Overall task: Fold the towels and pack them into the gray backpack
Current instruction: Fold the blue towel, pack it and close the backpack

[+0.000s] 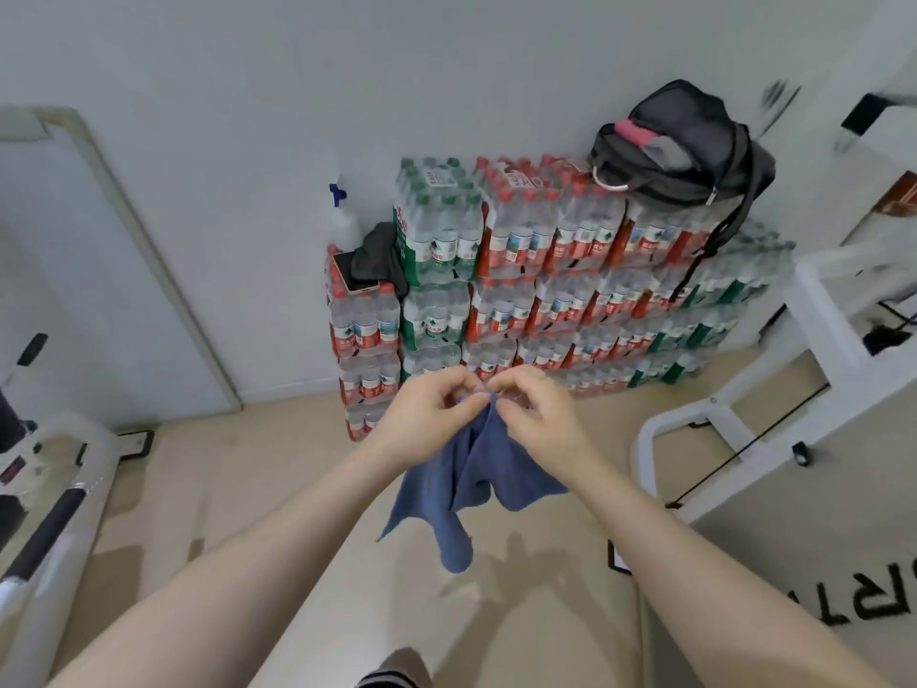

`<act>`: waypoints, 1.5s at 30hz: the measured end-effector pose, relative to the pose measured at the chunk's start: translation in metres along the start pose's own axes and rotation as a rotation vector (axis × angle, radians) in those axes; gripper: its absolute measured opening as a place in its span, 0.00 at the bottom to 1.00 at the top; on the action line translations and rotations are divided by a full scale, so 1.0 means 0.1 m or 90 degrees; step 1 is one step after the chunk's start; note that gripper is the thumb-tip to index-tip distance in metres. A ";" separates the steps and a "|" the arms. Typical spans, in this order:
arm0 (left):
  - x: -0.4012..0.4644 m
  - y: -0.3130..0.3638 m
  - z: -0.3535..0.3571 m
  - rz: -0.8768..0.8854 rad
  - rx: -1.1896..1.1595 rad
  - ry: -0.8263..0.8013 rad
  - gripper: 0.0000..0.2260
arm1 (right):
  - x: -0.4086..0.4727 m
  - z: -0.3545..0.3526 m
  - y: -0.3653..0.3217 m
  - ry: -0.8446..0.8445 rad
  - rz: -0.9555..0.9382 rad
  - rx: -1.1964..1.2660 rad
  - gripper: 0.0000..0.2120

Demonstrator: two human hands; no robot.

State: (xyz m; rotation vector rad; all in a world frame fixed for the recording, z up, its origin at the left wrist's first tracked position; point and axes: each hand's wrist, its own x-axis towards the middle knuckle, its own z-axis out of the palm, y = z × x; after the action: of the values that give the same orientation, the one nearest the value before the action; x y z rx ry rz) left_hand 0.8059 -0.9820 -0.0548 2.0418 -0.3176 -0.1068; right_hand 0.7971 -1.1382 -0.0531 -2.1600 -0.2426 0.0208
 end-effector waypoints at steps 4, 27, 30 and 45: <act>0.70 -0.07 0.06 -0.047 -0.084 0.006 0.08 | 0.57 -0.10 0.21 0.005 -0.020 -0.067 0.07; 4.25 -0.84 -0.85 -0.148 -0.184 0.187 0.15 | 4.47 -1.33 0.94 0.343 0.037 -0.014 0.11; 4.71 -0.61 -1.12 -0.065 -0.017 0.230 0.12 | 5.00 -1.58 1.08 0.338 0.009 -0.065 0.12; 6.81 -1.07 -1.27 -0.031 0.740 0.288 0.09 | 7.23 -2.49 2.02 0.117 0.013 -0.469 0.15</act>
State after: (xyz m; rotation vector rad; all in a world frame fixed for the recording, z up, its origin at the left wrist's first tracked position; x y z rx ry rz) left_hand 1.5065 -1.0096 -0.0485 3.1153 -0.0109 0.6491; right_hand 1.5663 -1.3208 -0.0215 -2.8731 -0.1303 -0.2968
